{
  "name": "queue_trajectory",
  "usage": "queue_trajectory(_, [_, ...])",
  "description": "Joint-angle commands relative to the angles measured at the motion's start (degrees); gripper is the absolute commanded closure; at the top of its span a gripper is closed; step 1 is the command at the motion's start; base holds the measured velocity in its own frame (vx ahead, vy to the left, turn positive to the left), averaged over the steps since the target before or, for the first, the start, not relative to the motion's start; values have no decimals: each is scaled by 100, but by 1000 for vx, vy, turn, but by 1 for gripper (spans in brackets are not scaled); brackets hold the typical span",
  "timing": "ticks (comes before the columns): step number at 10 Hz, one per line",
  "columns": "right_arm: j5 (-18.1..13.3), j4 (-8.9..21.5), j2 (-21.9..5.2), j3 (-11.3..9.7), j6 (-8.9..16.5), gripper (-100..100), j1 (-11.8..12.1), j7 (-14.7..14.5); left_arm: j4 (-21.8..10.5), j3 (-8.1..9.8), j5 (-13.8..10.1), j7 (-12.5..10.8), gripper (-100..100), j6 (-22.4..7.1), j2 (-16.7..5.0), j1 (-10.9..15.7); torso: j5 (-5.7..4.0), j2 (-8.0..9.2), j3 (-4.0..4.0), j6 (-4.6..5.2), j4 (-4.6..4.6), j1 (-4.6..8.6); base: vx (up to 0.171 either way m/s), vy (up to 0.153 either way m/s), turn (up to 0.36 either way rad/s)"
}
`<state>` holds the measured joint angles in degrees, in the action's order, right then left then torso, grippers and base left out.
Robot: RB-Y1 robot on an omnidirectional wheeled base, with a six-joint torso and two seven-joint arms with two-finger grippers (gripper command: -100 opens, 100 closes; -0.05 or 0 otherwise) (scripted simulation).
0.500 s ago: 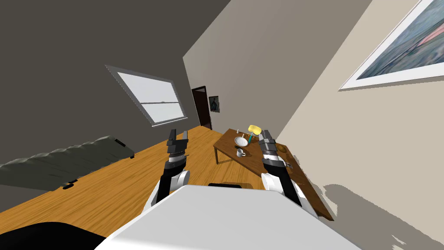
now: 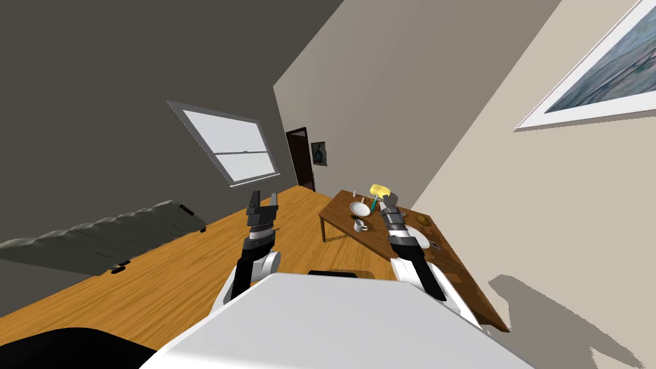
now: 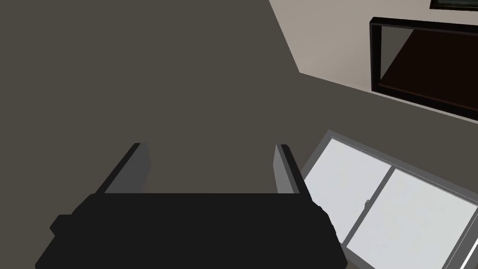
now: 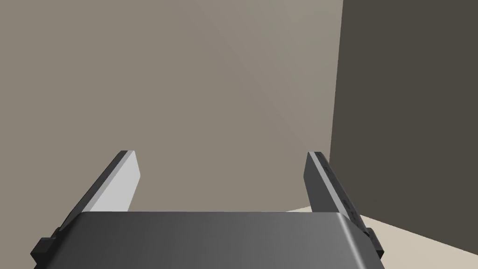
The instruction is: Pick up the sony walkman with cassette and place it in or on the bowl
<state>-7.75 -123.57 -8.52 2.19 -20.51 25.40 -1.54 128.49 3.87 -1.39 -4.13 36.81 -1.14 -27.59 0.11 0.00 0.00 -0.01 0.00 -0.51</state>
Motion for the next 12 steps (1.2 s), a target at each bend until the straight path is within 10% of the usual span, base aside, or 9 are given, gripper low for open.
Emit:
queue_trajectory(1, [-151, 238, -258, 3, 108, -100, -83, -119, 0, 0, 0, 0, 0, 0, 0, 0, 0, 0, 0, 0, 0, 0, 8, 158, 62])
queue_trajectory(12, [-875, 1993, -1435, -114, 434, -100, -463, -790, 0, 1, 0, 0, 0, 0, -1, 0, -3, 3, 2, 2, 1, 20, -9, 120, 52])
